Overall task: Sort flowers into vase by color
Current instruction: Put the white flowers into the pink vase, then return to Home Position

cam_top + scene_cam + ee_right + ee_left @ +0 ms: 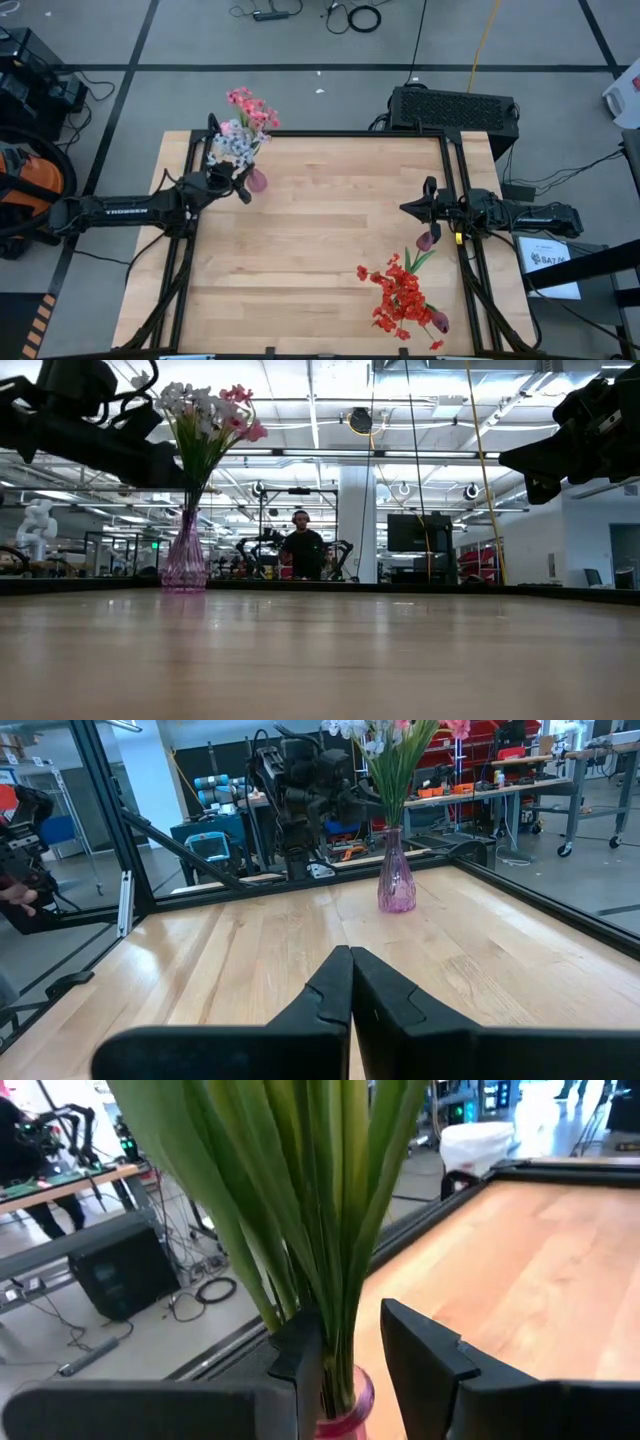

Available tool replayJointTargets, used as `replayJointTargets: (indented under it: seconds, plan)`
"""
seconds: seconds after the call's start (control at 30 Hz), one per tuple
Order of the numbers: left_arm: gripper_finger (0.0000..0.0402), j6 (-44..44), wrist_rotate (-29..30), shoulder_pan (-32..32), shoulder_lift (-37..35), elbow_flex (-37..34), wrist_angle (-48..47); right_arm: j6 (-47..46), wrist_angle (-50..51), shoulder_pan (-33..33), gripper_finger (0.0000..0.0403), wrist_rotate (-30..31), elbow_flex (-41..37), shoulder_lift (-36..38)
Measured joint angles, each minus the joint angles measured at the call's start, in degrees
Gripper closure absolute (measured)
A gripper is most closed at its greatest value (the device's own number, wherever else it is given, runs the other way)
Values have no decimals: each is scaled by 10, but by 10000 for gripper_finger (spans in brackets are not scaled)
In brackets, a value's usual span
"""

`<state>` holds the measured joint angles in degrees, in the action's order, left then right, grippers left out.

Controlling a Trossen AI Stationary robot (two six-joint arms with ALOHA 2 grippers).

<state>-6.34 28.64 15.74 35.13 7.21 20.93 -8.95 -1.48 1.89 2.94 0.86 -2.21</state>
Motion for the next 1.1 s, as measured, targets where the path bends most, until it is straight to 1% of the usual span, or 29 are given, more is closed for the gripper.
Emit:
replayJointTargets:
  seconds: [0.13,0.27,0.4,0.77,0.97,1.1]
  plan:
    - [292,0,0,-11,-2,26,-37,0,0,0,403,0,0,0]
    - [292,1,0,-21,-9,53,-103,0,0,0,403,0,0,0]
    - [292,24,4,-26,-18,73,-156,0,0,0,403,0,0,0]
    - [292,72,1,-28,-71,81,-218,0,0,0,403,0,0,0]
    - [292,106,-42,-28,-109,81,-285,0,0,0,403,0,0,0]
    - [292,106,-101,-28,-132,81,-309,0,0,0,403,0,0,0]
